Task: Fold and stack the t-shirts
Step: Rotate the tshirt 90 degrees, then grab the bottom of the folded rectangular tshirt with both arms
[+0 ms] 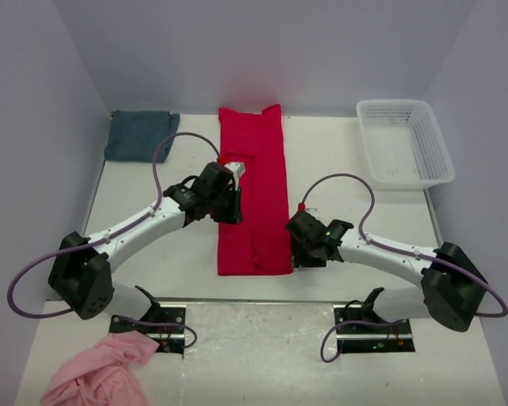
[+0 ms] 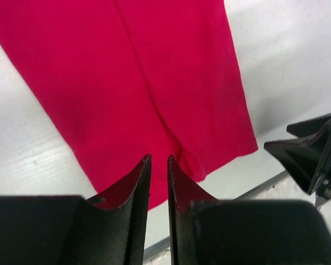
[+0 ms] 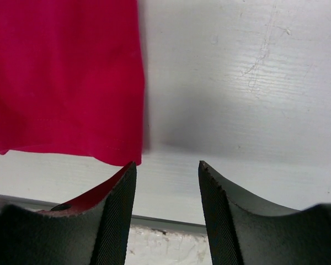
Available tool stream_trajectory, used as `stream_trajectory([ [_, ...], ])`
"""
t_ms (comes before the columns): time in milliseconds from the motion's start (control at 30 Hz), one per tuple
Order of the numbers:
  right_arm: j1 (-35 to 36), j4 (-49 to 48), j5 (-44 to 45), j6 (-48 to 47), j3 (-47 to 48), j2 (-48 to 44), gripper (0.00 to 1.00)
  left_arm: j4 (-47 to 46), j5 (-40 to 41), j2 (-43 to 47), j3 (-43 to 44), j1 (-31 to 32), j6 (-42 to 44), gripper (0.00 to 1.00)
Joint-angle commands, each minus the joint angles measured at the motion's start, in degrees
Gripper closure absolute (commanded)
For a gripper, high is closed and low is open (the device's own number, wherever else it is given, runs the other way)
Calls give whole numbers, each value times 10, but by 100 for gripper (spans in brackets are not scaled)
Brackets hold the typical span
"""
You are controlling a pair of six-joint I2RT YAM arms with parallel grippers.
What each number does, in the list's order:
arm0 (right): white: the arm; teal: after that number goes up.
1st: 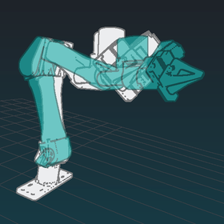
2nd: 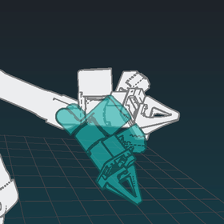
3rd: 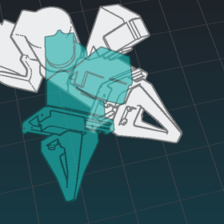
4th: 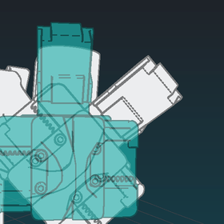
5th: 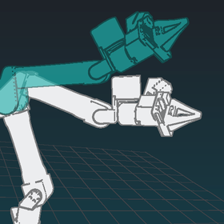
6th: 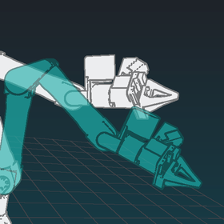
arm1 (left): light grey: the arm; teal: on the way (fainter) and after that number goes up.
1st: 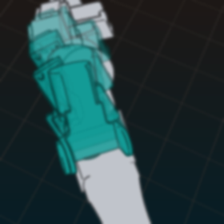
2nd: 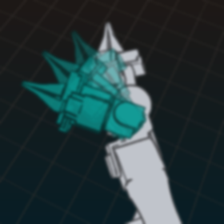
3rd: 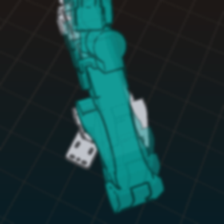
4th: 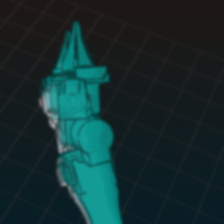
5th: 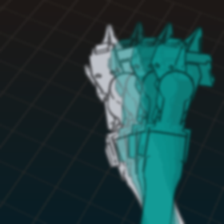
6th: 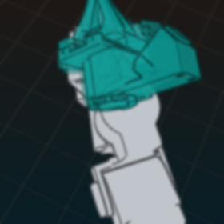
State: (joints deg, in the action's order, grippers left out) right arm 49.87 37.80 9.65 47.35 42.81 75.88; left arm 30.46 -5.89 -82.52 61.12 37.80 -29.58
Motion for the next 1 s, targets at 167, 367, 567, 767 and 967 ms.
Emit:
stream_trajectory([
  [167,-24,-60,-20,20,-55,-103,49,2,25,92,-82,73,-50,79],
  [367,-67,-73,-52,-1,-86,-145,48,-34,12,95,-115,127,-72,51],
  [567,-78,-73,-67,-12,-90,-164,47,-60,19,40,-111,149,-72,49],
  [767,-78,-73,-69,-14,-93,-165,47,-77,25,-15,-91,162,-67,50],
  [967,-78,-77,-70,-17,-93,-166,47,-96,31,-60,-87,163,-57,51],
])
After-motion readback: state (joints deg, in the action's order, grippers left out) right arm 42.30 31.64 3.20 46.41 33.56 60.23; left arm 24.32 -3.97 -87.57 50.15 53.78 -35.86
